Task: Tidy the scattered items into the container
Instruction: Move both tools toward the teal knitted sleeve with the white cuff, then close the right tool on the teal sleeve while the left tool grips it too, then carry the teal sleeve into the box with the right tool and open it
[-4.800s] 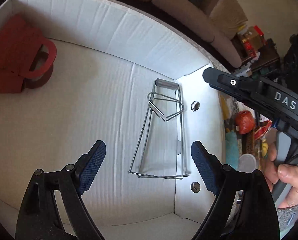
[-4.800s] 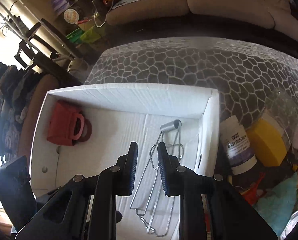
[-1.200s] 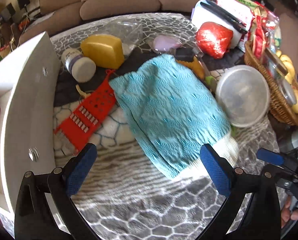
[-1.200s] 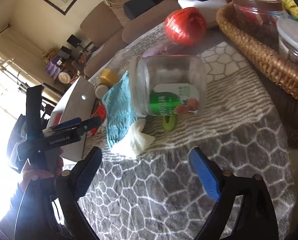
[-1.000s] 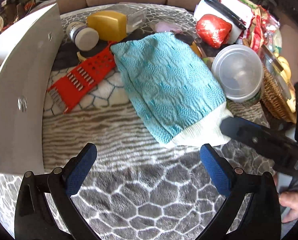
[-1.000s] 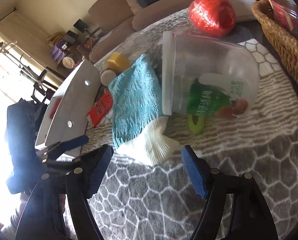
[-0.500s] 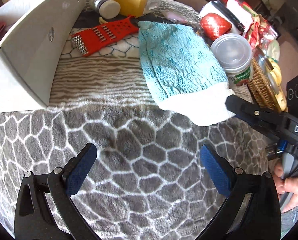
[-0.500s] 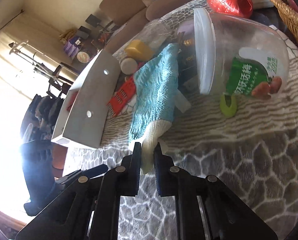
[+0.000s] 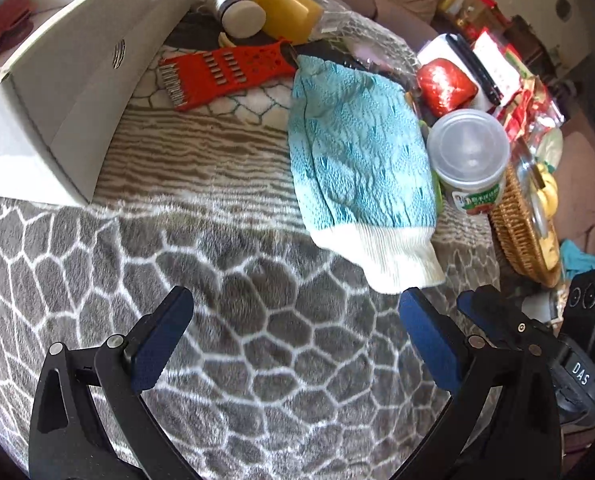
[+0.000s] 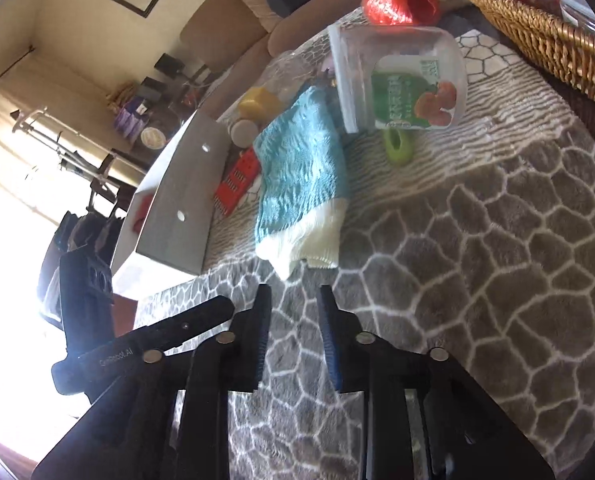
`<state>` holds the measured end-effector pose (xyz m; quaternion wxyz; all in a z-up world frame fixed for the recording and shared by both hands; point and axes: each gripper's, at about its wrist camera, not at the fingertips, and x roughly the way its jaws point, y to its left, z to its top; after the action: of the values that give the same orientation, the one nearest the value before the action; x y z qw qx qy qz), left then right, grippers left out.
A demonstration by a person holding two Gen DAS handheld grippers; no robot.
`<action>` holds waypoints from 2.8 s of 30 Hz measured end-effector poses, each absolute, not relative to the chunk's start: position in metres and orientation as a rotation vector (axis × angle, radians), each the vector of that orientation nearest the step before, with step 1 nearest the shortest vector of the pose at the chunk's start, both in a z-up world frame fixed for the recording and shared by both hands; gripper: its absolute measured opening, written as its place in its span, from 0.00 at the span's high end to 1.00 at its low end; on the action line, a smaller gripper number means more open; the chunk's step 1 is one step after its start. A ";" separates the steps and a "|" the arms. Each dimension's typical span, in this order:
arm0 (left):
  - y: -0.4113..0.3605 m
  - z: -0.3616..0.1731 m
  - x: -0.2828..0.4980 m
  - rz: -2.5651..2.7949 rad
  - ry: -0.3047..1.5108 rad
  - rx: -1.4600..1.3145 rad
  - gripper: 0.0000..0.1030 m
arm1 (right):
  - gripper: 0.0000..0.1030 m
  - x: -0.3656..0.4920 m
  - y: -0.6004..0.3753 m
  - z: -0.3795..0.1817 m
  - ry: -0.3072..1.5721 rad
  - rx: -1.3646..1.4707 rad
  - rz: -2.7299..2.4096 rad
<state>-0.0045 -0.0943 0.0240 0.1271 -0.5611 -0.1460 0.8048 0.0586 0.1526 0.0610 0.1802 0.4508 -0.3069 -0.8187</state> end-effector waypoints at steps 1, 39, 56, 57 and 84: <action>-0.091 0.023 -0.011 2.353 -0.416 -1.636 0.00 | 0.57 0.051 0.156 0.058 -0.894 1.276 -2.315; -0.125 0.148 -0.007 2.478 -0.360 -1.354 0.69 | 0.87 0.025 0.053 0.170 -0.536 1.026 -2.326; -0.302 0.228 0.024 2.643 -0.611 -1.171 0.58 | 0.87 0.012 -0.094 0.269 -0.463 0.914 -2.207; -0.313 0.227 0.026 2.640 -0.625 -1.173 0.54 | 0.87 0.010 -0.103 0.271 -0.460 0.912 -2.202; -0.506 0.140 -0.108 2.742 -0.690 -1.412 0.29 | 0.88 -0.199 -0.297 0.129 -0.656 1.254 -2.165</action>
<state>-0.1081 -0.5063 0.1401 -0.0092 -0.4467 -0.2182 0.8676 -0.1988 -0.2972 0.1292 0.2740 0.4664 -0.2440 -0.8049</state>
